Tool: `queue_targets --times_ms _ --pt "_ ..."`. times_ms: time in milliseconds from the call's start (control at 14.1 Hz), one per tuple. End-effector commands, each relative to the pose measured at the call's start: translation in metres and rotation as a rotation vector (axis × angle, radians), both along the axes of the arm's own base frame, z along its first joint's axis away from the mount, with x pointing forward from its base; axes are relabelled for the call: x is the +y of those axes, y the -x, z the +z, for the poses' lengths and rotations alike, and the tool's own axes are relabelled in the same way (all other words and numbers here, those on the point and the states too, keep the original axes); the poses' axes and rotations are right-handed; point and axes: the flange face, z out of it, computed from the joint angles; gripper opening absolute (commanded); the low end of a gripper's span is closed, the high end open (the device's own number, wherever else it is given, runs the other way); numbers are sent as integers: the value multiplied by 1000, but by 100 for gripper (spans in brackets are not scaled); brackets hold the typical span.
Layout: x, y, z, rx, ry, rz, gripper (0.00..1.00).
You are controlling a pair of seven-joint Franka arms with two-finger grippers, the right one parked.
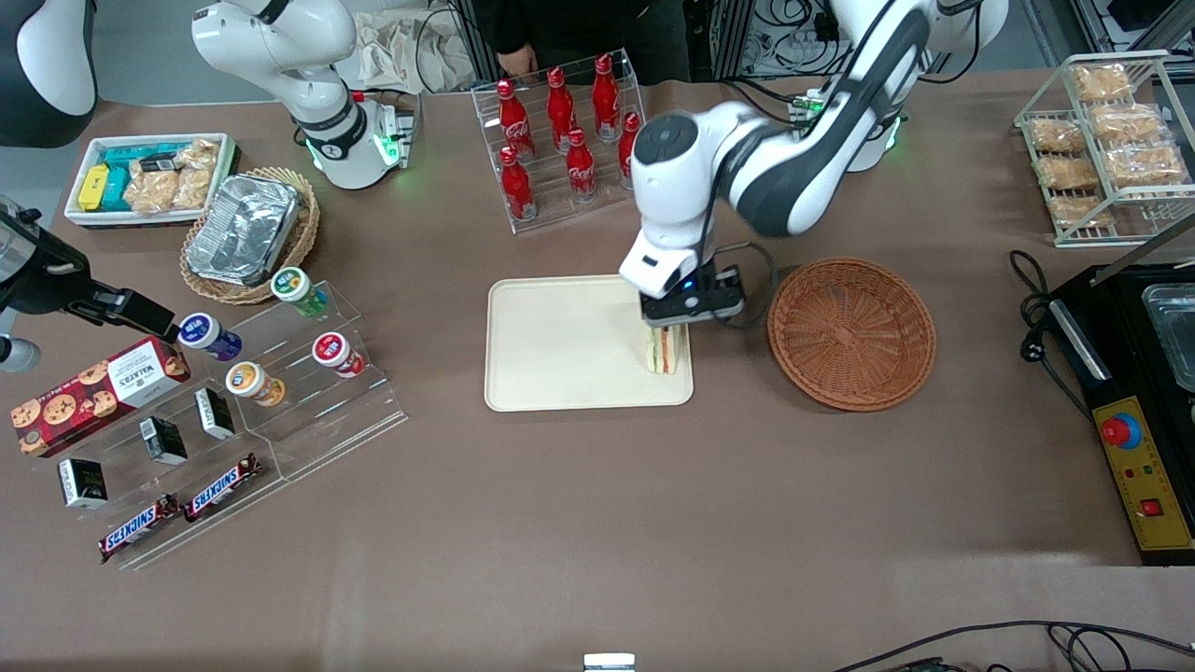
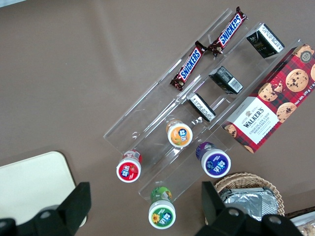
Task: Place sandwich from basket to tray
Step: 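Raise the left gripper away from the sandwich on the tray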
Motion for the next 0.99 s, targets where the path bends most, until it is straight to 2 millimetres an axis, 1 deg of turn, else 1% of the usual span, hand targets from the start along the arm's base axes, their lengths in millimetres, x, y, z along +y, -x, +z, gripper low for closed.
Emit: queue_targets --times_ms 0,142,284,355,496,567,709,851,922 --pt "49 -13 45 22 -31 -15 100" --pt "87 -29 71 41 -3 -35 100" --pt "123 -44 92 53 28 -52 100" --pt "142 -49 100 61 33 -61 100" --pt "176 -53 115 78 2 -77 100" --pt "195 -57 118 97 -13 -76 100" --pt "222 -60 127 107 -23 -82 100" --pt "247 -62 130 138 -15 -79 100" --pt "254 -60 134 151 -10 -97 100"
